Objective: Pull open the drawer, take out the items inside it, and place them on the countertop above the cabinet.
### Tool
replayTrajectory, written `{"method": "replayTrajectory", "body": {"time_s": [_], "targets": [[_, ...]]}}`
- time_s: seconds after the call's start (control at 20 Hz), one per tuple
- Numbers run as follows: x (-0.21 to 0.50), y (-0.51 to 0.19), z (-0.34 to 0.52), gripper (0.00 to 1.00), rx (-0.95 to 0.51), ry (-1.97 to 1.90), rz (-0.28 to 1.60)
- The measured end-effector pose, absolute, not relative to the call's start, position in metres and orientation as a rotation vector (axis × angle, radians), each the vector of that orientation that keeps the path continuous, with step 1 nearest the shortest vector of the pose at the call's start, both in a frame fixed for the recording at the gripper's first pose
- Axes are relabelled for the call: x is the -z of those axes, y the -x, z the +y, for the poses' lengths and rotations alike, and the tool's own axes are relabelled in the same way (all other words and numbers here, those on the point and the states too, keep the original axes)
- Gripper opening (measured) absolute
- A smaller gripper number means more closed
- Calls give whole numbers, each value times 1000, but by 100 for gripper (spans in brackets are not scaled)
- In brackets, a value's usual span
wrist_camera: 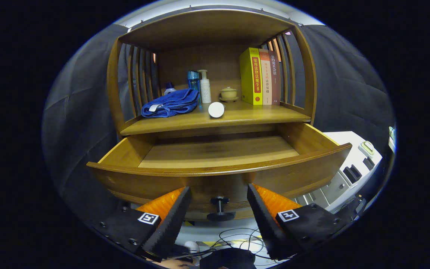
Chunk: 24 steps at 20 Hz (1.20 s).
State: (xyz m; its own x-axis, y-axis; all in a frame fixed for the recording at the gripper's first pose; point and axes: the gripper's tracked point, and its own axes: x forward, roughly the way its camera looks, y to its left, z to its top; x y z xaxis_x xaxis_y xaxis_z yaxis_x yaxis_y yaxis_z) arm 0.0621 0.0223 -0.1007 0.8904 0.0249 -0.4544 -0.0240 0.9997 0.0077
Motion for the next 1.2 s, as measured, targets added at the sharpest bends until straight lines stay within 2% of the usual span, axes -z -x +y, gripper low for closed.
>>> {"method": "replayTrajectory", "body": {"time_s": [1.2], "targets": [[108,-177,30,99,-27,-21,321]]}}
